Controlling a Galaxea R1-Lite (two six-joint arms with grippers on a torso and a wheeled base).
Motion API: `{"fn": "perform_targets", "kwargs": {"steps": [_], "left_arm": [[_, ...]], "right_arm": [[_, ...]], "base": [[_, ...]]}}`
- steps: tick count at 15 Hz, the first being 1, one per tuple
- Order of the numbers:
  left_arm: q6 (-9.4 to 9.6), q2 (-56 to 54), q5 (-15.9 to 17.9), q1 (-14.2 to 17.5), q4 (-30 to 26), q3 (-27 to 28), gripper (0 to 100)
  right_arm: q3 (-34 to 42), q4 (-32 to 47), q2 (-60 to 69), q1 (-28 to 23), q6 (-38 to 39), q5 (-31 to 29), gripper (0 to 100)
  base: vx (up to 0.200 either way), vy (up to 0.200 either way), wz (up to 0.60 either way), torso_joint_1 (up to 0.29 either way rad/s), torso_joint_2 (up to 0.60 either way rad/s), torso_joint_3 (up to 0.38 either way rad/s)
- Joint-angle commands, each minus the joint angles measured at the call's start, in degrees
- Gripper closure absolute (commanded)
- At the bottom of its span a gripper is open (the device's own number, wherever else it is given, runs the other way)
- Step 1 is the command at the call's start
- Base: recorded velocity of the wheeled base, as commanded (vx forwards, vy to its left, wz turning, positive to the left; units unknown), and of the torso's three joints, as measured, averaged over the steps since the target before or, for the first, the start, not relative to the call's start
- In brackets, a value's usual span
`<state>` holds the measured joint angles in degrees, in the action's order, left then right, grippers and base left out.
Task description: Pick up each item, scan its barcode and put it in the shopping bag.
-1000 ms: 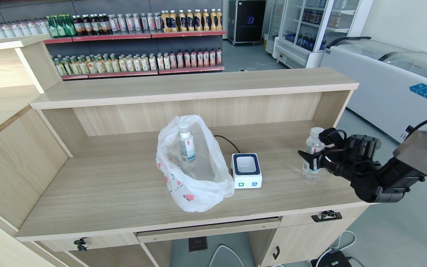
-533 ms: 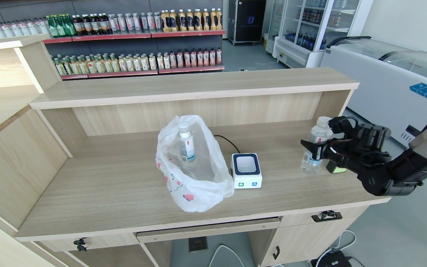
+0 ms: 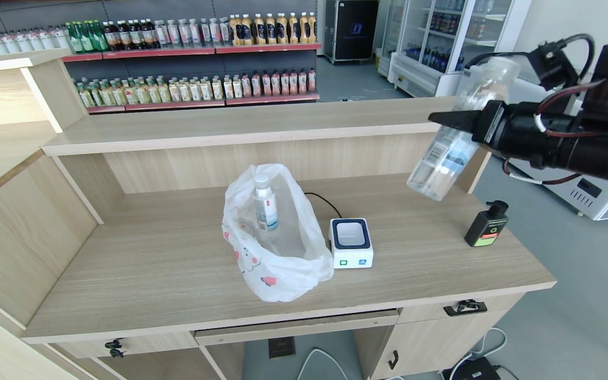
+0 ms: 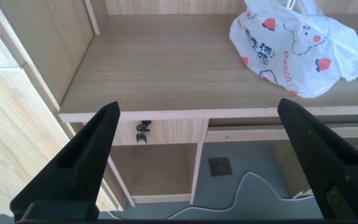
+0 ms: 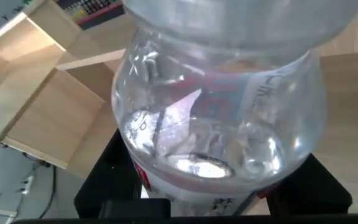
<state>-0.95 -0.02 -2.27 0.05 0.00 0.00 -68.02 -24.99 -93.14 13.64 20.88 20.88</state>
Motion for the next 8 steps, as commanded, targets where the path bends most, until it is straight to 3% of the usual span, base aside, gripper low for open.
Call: {"fn": "perform_targets", "kwargs": {"steps": [1,8], "left_arm": [[-0.02,0.02,-0.02,0.04,0.0,0.0,0],[-0.02,0.02,-0.02,0.04,0.0,0.0,0]], "right_arm": [[-4.93,3.46,8.5,6.4,4.78,0.3,100],[2.11,14.53,17.55,22.13,4.43,0.21,100]], "base": [[0.0,0.0,0.0,0.0,0.0,0.0],[0.0,0.0,0.0,0.0,0.0,0.0]]}}
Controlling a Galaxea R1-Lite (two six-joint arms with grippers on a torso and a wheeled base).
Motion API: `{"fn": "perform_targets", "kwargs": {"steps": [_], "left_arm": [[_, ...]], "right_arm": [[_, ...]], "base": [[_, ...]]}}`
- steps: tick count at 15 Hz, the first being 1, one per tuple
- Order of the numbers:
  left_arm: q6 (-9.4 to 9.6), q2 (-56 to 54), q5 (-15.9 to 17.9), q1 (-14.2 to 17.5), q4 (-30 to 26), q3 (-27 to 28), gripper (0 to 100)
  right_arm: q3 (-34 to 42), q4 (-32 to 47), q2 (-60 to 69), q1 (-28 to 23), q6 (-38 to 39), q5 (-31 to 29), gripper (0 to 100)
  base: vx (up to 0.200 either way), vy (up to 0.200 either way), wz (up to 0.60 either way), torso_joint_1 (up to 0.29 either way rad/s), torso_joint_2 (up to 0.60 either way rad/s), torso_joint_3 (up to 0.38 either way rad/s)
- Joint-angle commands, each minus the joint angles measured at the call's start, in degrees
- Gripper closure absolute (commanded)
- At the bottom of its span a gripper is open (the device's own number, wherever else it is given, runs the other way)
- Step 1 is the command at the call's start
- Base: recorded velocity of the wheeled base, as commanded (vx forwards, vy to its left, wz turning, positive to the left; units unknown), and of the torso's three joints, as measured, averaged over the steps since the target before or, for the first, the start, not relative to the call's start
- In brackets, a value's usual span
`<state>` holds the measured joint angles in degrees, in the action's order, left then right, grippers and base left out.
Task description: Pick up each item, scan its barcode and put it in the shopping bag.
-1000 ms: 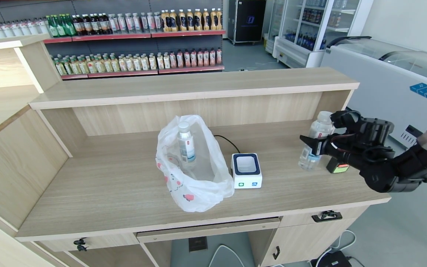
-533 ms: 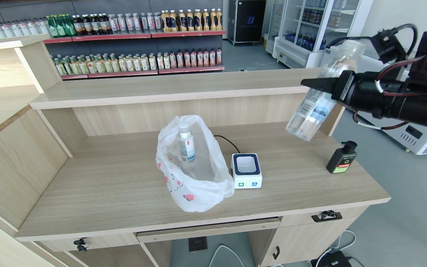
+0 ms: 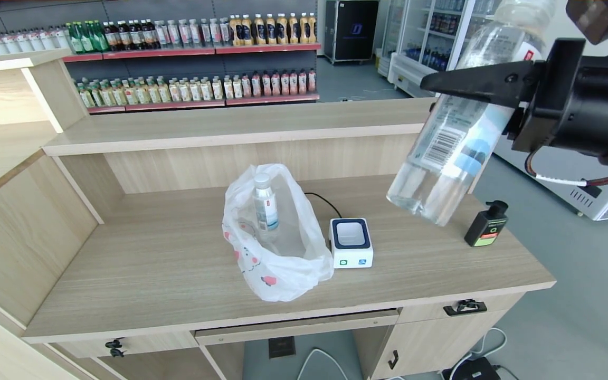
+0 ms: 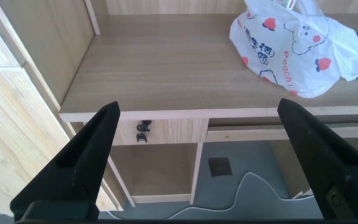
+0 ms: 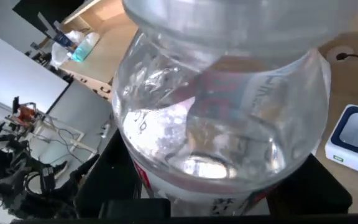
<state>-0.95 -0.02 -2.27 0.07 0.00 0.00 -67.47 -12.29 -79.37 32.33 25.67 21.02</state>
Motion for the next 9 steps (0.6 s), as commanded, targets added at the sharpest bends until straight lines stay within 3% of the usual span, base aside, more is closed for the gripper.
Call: {"fn": "perform_targets", "kwargs": {"steps": [1,6,9], "left_arm": [[-0.02,0.02,-0.02,0.01,0.0,0.0,0],[-0.02,0.02,-0.02,0.01,0.0,0.0,0],[-0.02,0.02,-0.02,0.1,0.0,0.0,0]], "right_arm": [[1.91,2.62,4.49,4.5,-1.42,-0.01,100],[1.12,2.97,5.11,7.13,-1.77,-3.26,100],[0.06,5.52,5.37,12.93,-1.33,-7.04,100]], "base": [[0.0,0.0,0.0,0.0,0.0,0.0],[0.0,0.0,0.0,0.0,0.0,0.0],[0.0,0.0,0.0,0.0,0.0,0.0]]}}
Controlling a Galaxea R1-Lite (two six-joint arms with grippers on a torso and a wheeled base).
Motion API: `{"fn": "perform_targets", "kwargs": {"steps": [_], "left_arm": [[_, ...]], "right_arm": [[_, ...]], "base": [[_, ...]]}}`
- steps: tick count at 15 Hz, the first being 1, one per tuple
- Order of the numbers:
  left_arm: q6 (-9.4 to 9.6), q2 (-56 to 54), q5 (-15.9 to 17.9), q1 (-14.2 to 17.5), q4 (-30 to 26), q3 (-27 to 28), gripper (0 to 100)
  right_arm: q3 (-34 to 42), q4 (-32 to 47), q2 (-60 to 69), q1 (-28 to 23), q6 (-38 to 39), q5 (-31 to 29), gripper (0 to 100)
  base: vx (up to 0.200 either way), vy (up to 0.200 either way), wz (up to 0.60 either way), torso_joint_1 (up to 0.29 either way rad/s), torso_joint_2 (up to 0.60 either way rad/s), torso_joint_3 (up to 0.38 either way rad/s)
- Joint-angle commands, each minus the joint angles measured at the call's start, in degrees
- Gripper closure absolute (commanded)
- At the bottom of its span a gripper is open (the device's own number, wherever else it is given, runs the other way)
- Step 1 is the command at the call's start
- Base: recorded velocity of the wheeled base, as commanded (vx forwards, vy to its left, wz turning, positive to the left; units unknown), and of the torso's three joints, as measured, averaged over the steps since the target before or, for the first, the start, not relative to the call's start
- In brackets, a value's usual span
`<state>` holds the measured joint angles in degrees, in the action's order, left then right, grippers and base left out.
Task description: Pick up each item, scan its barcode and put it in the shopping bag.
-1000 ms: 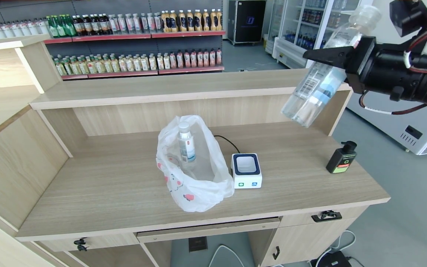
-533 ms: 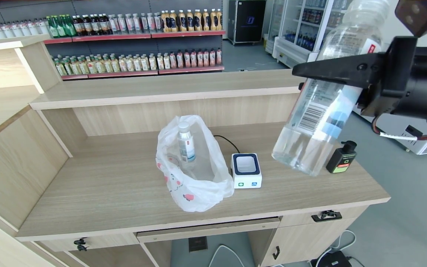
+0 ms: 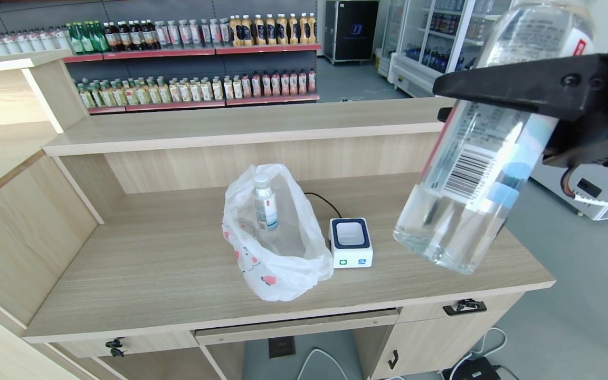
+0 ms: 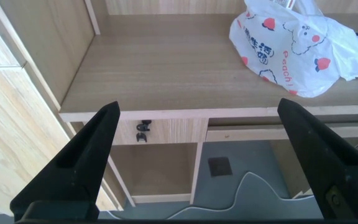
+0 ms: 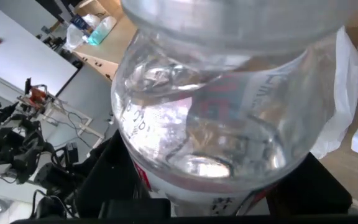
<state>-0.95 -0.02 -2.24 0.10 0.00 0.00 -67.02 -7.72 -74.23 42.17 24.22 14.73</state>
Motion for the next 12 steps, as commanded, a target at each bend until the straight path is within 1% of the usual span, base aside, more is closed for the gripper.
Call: {"fn": "perform_targets", "kwargs": {"steps": [1,3,4,12], "left_arm": [[-0.02,0.02,-0.04,-0.01,0.0,0.0,0],[-0.02,0.02,-0.04,-0.01,0.0,0.0,0],[-0.02,0.02,-0.04,-0.01,0.0,0.0,0],[-0.02,0.02,-0.04,-0.01,0.0,0.0,0]], "right_arm": [[-0.56,1.83,0.4,4.77,0.04,-1.54,100],[-0.65,2.27,0.4,8.02,-0.05,-3.74,100],[-0.39,2.27,0.4,8.99,-0.14,-3.92,100],[0.14,2.18,0.14,8.99,-0.23,-4.0,100]], "base": [[0.0,0.0,0.0,0.0,0.0,0.0],[0.0,0.0,0.0,0.0,0.0,0.0],[0.0,0.0,0.0,0.0,0.0,0.0],[0.0,0.0,0.0,0.0,0.0,0.0]]}}
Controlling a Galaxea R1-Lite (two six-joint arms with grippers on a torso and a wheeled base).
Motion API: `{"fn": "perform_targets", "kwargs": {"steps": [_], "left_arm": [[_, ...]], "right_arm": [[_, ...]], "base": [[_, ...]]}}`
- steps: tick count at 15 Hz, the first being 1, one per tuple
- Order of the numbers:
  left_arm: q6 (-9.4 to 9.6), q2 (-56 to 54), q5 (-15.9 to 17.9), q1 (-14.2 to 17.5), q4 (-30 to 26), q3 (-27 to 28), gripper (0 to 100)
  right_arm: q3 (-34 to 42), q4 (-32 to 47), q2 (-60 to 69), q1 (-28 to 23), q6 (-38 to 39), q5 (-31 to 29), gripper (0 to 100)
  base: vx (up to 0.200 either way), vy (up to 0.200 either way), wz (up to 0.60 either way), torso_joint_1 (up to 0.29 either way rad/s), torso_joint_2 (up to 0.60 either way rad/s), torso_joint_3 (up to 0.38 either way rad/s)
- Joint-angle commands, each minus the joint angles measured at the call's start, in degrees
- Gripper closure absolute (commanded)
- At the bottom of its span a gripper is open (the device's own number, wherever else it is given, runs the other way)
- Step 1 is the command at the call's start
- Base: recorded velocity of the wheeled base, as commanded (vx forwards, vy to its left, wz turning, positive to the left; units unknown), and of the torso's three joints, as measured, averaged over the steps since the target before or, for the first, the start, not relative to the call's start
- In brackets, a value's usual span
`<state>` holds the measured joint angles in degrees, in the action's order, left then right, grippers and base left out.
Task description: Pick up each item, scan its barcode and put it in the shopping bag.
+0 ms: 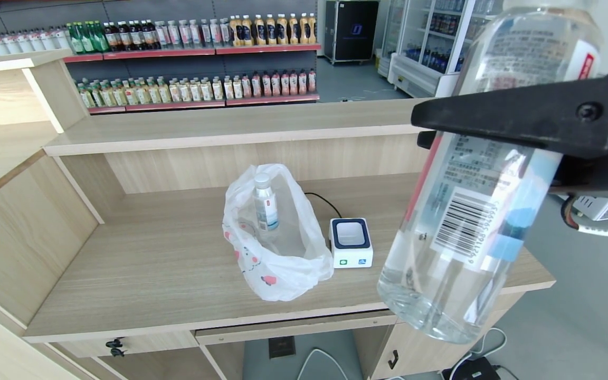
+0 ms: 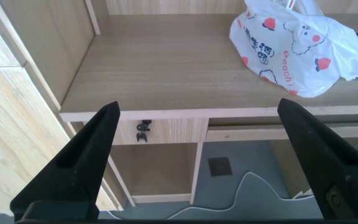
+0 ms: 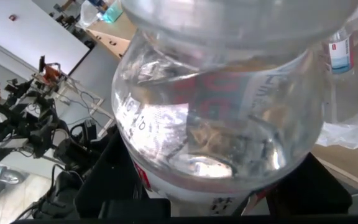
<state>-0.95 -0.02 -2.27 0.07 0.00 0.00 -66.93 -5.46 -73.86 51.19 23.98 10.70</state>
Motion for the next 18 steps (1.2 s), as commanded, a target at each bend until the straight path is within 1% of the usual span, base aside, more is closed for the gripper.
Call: {"fn": "perform_targets", "kwargs": {"steps": [1,6,8,10,11,12,14,15,16,17,18], "left_arm": [[-0.02,0.02,-0.02,0.01,0.0,0.0,0],[-0.02,0.02,-0.02,0.01,0.0,0.0,0],[-0.02,0.02,-0.02,0.01,0.0,0.0,0],[-0.02,0.02,-0.02,0.01,0.0,0.0,0],[-0.02,0.02,-0.02,0.01,0.0,0.0,0],[-0.02,0.02,-0.02,0.01,0.0,0.0,0],[-0.02,0.02,-0.02,0.01,0.0,0.0,0],[-0.02,0.02,-0.02,0.01,0.0,0.0,0],[-0.02,0.02,-0.02,0.01,0.0,0.0,0],[-0.02,0.02,-0.02,0.01,0.0,0.0,0],[-0.02,0.02,-0.02,0.01,0.0,0.0,0]], "right_arm": [[0.04,-0.08,-0.23,-0.04,0.02,0.02,100],[-0.31,-0.34,-1.02,-0.65,-0.25,-0.16,100],[-0.4,-1.22,-3.13,-7.33,-4.29,-2.18,100],[1.71,-5.7,-4.89,-16.82,-9.21,-2.79,100],[3.65,-7.63,-5.24,-21.31,-12.11,-4.73,100],[6.72,-11.5,-5.24,-25.52,-15.63,-6.48,100],[16.83,-24.16,-5.59,-34.75,-21.78,-6.48,100],[21.4,-30.22,-6.56,-38.44,-24.15,-6.48,100],[25.62,-37.08,-7.44,-40.73,-25.56,-6.57,100],[27.38,-40.33,-7.88,-41.08,-25.91,-6.92,100],[27.55,-42.26,-8.4,-41.26,-28.37,-7.8,100]], "base": [[0.0,0.0,0.0,0.0,0.0,0.0],[0.0,0.0,0.0,0.0,0.0,0.0],[0.0,0.0,0.0,0.0,0.0,0.0],[0.0,0.0,0.0,0.0,0.0,0.0],[0.0,0.0,0.0,0.0,0.0,0.0],[0.0,0.0,0.0,0.0,0.0,0.0],[0.0,0.0,0.0,0.0,0.0,0.0],[0.0,0.0,0.0,0.0,0.0,0.0],[0.0,0.0,0.0,0.0,0.0,0.0],[0.0,0.0,0.0,0.0,0.0,0.0],[0.0,0.0,0.0,0.0,0.0,0.0]]}}
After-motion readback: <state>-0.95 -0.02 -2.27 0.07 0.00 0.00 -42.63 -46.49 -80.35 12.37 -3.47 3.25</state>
